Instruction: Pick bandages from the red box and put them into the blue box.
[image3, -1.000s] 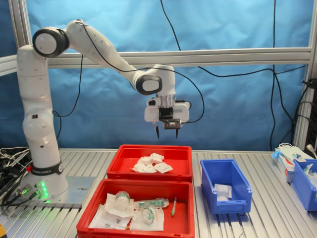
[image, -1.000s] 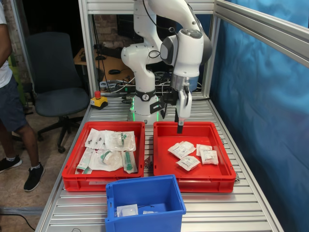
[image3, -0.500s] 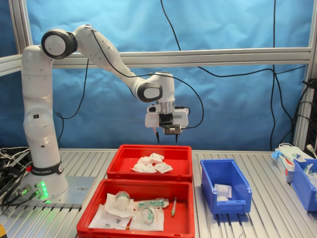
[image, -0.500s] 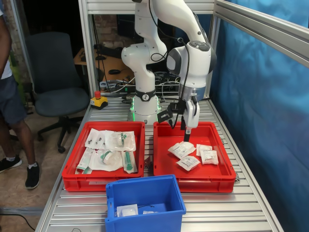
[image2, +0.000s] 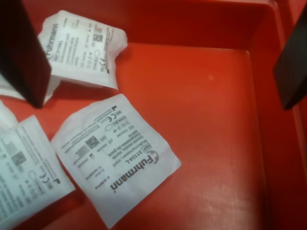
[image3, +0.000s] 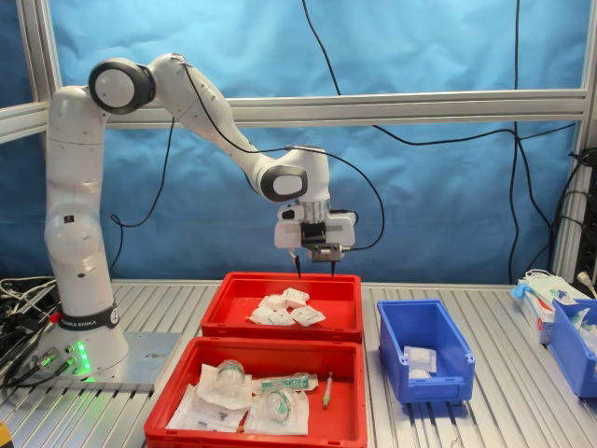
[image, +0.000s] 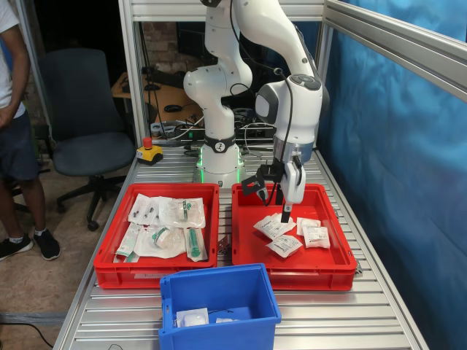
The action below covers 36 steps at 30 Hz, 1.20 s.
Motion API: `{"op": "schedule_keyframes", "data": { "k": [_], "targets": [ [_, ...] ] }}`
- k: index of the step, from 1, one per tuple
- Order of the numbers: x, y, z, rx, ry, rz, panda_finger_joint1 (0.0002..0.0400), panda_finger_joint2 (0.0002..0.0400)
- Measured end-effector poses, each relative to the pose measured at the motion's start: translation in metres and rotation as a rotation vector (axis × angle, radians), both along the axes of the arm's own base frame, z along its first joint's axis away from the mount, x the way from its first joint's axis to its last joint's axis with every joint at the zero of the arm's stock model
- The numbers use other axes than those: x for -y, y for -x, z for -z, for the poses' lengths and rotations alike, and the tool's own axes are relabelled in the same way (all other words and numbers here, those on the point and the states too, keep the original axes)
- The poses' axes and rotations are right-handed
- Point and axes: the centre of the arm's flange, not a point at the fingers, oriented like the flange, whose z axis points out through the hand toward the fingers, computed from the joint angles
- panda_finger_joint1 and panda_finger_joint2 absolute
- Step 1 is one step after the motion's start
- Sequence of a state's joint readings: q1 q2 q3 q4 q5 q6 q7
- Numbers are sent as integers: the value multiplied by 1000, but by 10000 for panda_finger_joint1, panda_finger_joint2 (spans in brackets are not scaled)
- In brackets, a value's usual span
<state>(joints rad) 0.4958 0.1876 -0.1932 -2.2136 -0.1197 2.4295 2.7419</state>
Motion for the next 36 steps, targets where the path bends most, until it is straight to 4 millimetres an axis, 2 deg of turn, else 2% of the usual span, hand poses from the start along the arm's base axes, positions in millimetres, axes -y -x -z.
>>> {"op": "schedule_keyframes", "data": {
  "k": [16,36],
  "targets": [
    [-20,4,47,-16,17,-68,400,400],
    [-40,13,84,-41,36,-202,400,400]
  ]
}}
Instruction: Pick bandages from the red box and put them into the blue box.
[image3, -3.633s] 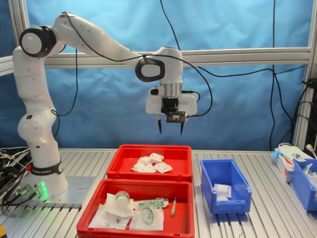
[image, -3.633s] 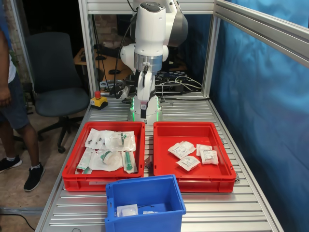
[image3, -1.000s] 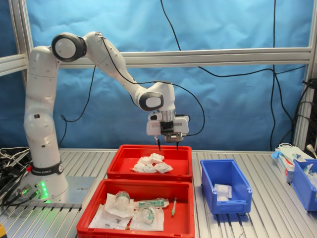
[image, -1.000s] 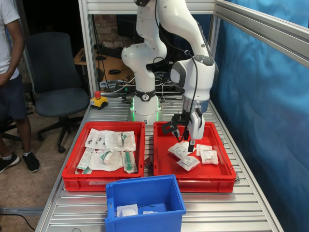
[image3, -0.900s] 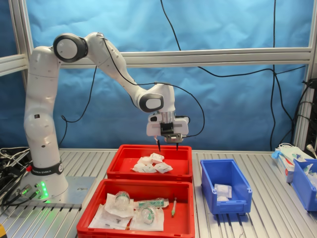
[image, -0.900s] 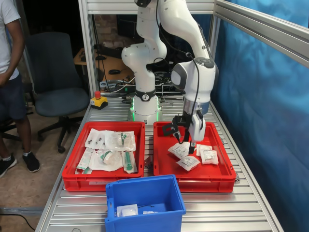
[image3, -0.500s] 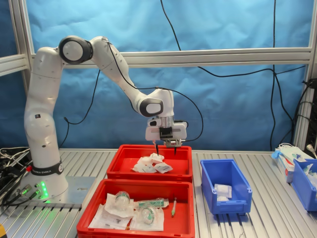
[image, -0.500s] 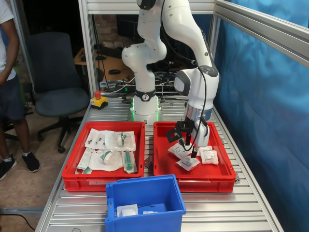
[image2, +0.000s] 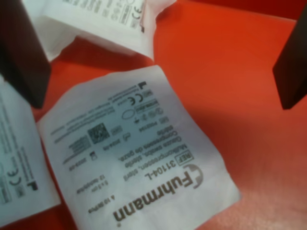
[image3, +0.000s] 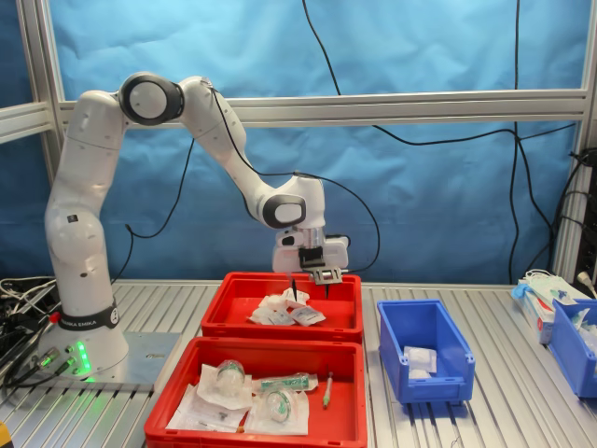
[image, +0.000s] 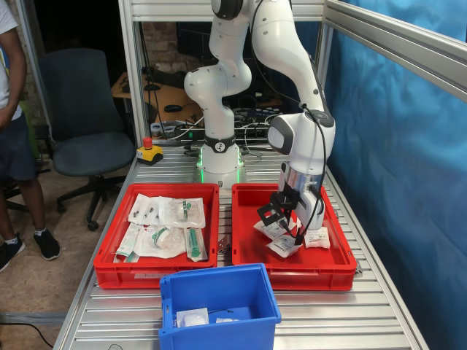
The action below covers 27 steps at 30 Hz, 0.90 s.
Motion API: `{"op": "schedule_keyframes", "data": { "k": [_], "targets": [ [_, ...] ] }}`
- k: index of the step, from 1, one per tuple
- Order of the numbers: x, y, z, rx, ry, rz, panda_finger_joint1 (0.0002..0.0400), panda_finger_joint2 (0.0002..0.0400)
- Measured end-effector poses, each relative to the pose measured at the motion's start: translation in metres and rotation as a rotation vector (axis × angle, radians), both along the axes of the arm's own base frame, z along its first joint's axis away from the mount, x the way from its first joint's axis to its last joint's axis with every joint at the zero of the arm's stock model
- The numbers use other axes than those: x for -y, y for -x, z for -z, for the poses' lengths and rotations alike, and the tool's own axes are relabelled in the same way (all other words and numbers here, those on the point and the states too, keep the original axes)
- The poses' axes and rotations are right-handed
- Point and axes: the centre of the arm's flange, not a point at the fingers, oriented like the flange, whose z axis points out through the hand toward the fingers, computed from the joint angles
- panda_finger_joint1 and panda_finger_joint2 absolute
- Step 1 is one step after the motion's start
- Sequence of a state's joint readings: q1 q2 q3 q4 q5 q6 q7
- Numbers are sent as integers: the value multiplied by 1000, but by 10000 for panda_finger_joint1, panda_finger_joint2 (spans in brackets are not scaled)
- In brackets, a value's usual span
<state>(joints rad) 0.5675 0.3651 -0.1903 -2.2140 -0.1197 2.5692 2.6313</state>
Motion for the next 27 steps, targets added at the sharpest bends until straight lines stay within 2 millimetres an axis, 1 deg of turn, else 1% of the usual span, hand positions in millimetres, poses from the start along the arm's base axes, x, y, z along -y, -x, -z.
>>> {"op": "schedule_keyframes", "data": {
  "k": [1,2,10,22,27],
  "targets": [
    [-1,0,2,-1,1,-4,400,400],
    [-2,2,9,-6,4,-18,400,400],
    [-2,4,23,-26,16,-77,400,400],
    [-4,8,34,-46,26,-126,400,400],
    [-6,12,43,-61,35,-141,400,400]
  ]
}}
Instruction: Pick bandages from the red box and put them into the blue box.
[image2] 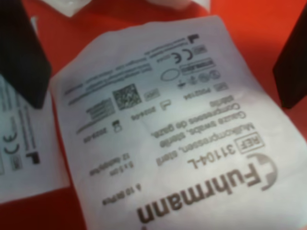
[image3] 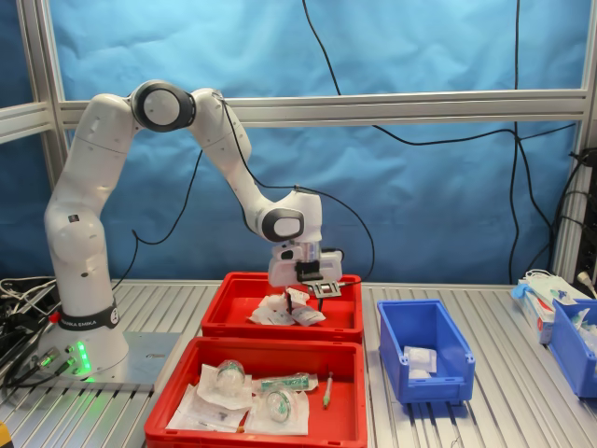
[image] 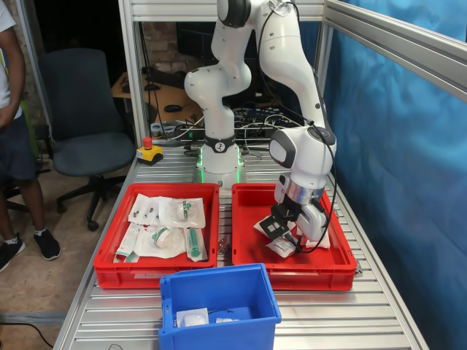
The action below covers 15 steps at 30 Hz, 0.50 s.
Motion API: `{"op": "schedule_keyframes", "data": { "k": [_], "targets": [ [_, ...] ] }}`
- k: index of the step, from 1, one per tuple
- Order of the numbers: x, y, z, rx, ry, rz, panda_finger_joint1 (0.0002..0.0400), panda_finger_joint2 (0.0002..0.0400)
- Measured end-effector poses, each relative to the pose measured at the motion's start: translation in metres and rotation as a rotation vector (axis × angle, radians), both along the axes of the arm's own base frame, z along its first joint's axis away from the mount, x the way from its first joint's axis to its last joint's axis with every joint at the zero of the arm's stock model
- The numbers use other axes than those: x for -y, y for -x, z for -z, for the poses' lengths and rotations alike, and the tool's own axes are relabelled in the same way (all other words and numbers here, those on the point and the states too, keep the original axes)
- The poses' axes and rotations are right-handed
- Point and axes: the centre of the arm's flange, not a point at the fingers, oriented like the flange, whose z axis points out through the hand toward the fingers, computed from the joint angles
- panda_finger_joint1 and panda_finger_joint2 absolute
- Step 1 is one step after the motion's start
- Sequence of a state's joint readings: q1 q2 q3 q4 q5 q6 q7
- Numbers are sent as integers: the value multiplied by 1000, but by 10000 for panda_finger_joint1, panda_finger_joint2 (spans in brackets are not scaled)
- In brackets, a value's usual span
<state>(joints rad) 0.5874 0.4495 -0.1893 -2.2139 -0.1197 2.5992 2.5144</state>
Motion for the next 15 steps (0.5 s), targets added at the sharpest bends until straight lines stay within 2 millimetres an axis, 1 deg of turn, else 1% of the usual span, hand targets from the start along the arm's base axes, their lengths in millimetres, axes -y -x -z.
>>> {"op": "schedule_keyframes", "data": {
  "k": [6,15],
  "targets": [
    [-1,3,7,-11,7,-10,400,400],
    [-4,2,7,-3,0,-18,400,400]
  ]
}}
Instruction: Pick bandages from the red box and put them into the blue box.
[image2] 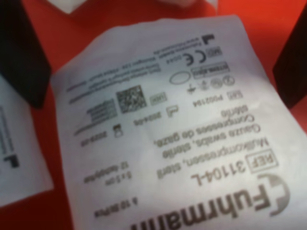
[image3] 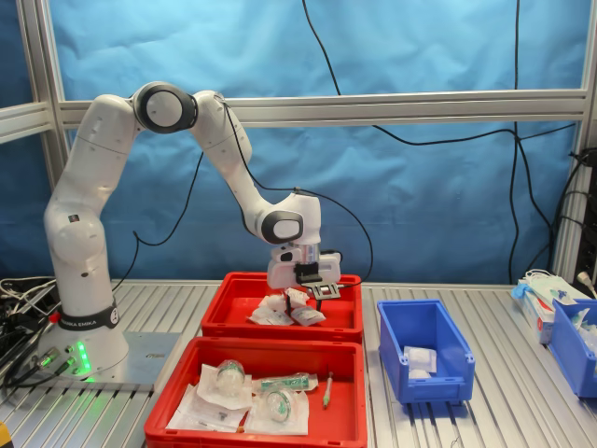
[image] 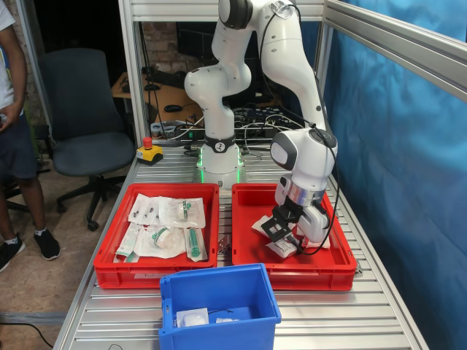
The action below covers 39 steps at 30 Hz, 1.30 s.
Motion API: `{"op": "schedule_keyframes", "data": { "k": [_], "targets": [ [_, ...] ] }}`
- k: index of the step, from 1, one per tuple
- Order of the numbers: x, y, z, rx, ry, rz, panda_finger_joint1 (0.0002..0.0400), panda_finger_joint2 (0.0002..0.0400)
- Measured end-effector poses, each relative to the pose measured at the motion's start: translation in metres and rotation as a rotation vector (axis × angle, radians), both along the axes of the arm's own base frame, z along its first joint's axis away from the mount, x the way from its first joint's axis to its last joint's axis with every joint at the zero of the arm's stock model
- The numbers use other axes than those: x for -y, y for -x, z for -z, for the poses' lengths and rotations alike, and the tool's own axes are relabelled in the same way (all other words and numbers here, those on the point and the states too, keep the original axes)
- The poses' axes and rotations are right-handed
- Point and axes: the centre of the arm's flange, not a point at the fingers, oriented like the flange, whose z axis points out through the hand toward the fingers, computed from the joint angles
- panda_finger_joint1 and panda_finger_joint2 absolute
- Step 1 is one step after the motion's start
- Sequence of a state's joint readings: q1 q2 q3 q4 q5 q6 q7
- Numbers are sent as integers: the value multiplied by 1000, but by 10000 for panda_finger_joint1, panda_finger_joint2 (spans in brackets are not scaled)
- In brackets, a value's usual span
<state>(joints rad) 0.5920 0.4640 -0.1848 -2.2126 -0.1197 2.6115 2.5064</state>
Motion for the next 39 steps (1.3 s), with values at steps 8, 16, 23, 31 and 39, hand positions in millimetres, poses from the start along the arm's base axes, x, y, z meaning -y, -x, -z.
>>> {"op": "schedule_keyframes", "data": {
  "k": [8,16,23,31,39],
  "targets": [
    [-3,-1,-1,14,-10,-7,400,400],
    [-3,-1,-2,17,-12,-7,400,400],
    [-3,-1,-2,17,-12,-7,343,343],
    [-3,-1,-2,18,-12,-7,242,242],
    [-4,-2,-2,19,-13,-7,193,193]
  ]
}}
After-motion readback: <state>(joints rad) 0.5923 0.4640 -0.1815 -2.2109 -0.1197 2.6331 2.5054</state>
